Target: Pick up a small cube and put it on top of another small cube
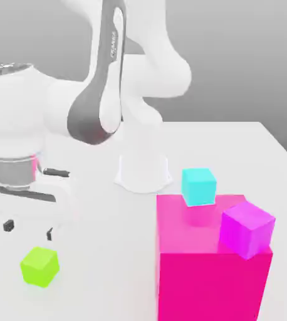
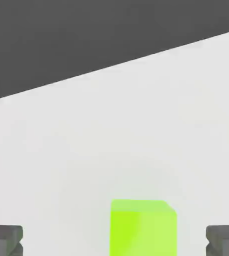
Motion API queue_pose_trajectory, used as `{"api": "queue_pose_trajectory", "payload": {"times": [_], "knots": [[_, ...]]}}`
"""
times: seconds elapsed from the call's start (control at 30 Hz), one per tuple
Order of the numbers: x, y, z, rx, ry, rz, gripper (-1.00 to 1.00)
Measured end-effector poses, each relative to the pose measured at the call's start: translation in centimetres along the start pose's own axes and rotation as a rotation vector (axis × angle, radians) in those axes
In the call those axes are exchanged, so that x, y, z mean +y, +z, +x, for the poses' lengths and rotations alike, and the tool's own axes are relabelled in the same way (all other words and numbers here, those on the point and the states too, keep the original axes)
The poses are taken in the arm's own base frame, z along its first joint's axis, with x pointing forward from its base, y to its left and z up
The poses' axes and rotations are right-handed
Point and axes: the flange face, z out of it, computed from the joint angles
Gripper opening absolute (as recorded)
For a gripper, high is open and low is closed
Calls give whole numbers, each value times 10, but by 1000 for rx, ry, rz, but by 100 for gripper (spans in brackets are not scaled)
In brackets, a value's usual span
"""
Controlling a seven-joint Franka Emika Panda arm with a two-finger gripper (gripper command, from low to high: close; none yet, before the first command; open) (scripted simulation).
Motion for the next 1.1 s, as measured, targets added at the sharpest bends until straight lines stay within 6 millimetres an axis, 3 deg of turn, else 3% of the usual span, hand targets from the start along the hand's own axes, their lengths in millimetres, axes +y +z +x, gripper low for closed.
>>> {"api": "queue_pose_trajectory", "payload": {"times": [0.17,0.2,0.43,0.6,0.63,0.77,0.93,1.1], "knots": [[6,61,-1,-9,3,-13,0],[7,68,-2,-10,4,-13,-100],[7,67,-2,-11,4,-14,-100],[6,16,-1,-11,4,-14,-100],[-3,5,-3,-14,-11,-10,-100],[-87,-43,-28,-32,-152,8,-100],[-195,-115,-107,-45,-375,15,-100],[-249,-194,-174,-38,-499,8,-100]]}}
